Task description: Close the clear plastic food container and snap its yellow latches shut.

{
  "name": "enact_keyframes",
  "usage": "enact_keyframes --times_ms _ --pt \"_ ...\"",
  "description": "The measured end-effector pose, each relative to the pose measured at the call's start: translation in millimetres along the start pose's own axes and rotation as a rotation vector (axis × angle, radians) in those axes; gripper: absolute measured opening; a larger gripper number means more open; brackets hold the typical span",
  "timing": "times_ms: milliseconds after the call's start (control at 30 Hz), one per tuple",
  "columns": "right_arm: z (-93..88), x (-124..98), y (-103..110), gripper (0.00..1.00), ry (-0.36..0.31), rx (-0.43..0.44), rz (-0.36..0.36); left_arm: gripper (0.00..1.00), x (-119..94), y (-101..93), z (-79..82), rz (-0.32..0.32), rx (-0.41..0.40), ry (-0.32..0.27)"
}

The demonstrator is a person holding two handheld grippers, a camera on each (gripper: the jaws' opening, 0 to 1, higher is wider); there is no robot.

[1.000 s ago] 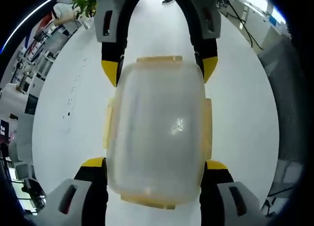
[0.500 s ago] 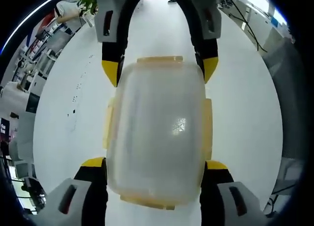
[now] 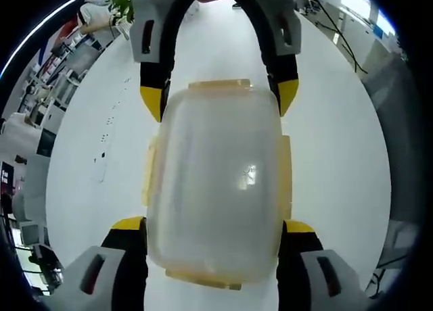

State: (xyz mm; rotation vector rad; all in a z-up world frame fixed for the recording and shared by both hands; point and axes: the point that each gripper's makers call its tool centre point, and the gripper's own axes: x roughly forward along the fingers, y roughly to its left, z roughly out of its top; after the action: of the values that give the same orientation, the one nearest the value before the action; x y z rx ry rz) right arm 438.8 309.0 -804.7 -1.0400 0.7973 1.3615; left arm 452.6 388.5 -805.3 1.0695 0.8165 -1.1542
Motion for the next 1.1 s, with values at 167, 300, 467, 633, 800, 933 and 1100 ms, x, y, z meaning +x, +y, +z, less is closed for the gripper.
enact_keyframes --times_ms 167,300,467,633,800,933,1100 --pt "0.9 -1 2 0.75 -0.028 0.019 -0.020 0.76 0 -1.4 -0.3 0.018 0.013 -0.033" --pt "1.6 -3 2 0.75 -0.065 0.025 -0.040 0.75 -4 -1.2 2.4 0.039 0.022 -0.066" --pt "3.2 -7 -1 0.79 -0.158 0.089 -0.098 0.75 -12 1.3 4.4 0.094 -0.039 -0.149" --pt "0.3 -11 4 0.84 -0.203 0.114 -0.116 0.74 -17 2.4 -3.0 0.128 -0.166 -0.231" --pt "4.0 -14 9 0.87 -0.312 0.212 -0.149 0.74 -25 4.6 0.3 0.183 -0.229 -0.335" --pt "3.3 -14 11 0.90 -0.370 0.269 -0.192 0.75 -29 0.9 1.3 0.198 -0.277 -0.398" --pt "8.9 -18 18 0.95 -0.459 0.356 -0.209 0.81 -35 -2.9 2.5 0.221 -0.422 -0.487"
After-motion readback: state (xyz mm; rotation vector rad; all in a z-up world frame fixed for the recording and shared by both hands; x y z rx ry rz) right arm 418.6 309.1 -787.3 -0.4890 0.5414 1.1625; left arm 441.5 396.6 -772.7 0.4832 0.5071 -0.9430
